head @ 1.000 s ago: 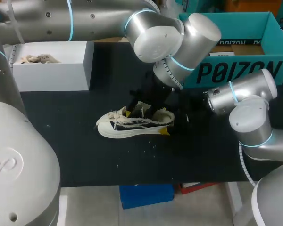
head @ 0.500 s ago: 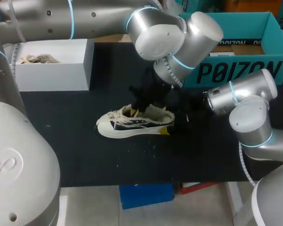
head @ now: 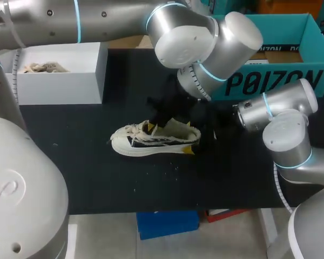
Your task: Take the shoe out of the shoebox, open the shoe tongue, remove and reinsert the insole, then place the shoe into the shoebox
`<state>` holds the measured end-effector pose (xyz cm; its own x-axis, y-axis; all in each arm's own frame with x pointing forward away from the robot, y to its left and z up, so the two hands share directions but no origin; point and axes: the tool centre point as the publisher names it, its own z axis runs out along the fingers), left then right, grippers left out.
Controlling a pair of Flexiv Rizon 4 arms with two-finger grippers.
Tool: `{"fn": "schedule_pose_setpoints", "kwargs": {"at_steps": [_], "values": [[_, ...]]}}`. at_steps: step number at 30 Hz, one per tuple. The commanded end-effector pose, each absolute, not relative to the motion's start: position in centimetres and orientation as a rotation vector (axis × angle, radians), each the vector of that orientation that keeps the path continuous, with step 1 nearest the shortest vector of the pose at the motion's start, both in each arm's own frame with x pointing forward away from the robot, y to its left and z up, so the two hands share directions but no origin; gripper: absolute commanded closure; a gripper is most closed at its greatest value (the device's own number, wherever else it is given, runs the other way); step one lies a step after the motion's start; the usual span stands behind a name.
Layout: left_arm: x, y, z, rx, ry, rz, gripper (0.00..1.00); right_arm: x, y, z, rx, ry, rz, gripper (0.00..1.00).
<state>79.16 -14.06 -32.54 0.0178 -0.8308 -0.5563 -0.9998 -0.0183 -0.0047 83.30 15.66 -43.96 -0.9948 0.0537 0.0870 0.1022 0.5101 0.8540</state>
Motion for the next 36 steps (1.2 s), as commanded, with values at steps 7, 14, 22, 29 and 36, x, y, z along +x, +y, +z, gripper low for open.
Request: {"fn": "schedule_pose_setpoints", "kwargs": {"at_steps": [7, 14, 22, 29, 36], "values": [[77.8, -12.3, -34.9, -1.94, 1.897, 0.605, 0.0, 83.4, 15.9, -44.2, -0.142, -2.688, -1.525, 1.0], [79.4, -12.2, -34.0, -1.911, 1.985, 0.495, 0.0, 83.4, 15.9, -44.2, -0.142, -2.688, -1.525, 1.0], [81.9, -12.4, -32.9, -1.818, 2.133, 0.417, 0.0, 83.4, 15.9, -44.2, -0.142, -2.688, -1.525, 1.0], [82.6, -13.1, -33.4, -1.703, 2.24, 0.407, 0.55, 83.4, 15.9, -44.2, -0.142, -2.688, -1.525, 1.0], [82.1, -14.1, -33.6, -1.653, 2.25, 0.443, 0.93, 83.4, 15.9, -44.2, -0.142, -2.688, -1.525, 1.0]]}}
